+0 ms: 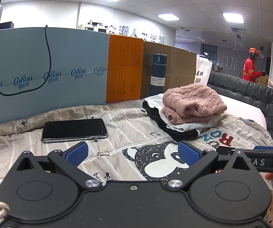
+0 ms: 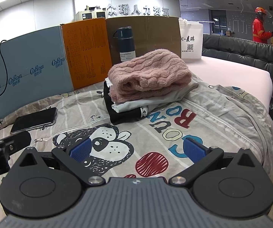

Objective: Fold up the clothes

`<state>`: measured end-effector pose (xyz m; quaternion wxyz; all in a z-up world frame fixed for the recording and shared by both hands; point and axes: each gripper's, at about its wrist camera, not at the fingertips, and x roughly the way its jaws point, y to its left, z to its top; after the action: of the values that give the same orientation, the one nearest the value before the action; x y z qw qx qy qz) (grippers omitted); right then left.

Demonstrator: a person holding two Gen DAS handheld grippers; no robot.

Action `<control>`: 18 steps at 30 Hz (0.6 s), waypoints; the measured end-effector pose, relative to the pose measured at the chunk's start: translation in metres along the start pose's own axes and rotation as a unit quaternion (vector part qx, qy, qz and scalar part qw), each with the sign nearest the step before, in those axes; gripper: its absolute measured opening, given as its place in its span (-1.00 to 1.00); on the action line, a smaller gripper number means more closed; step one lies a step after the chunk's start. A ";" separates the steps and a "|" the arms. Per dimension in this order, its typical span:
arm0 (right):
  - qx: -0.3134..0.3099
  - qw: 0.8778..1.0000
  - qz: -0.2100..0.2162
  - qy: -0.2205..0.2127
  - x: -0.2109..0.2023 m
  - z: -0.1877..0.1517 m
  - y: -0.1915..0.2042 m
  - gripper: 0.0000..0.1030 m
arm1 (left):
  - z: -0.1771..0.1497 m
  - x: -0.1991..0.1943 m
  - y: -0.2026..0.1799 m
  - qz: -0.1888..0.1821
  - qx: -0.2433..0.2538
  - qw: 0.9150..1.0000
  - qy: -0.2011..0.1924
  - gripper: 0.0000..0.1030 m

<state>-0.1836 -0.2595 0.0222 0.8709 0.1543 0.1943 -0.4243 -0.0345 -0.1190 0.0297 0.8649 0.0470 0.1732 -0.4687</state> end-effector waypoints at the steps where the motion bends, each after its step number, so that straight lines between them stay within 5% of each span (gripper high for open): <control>1: 0.000 1.000 0.000 0.001 0.000 0.000 0.000 1.00 | 0.000 0.000 -0.001 0.000 0.004 1.000 -0.001 1.00; 18: -0.001 1.000 -0.001 0.002 0.002 0.000 -0.001 1.00 | 0.000 -0.001 -0.002 0.001 0.007 1.000 -0.004 1.00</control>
<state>-0.1837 -0.2614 0.0209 0.8699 0.1541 0.1971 -0.4250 -0.0366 -0.1191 0.0304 0.8659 0.0510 0.1665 -0.4689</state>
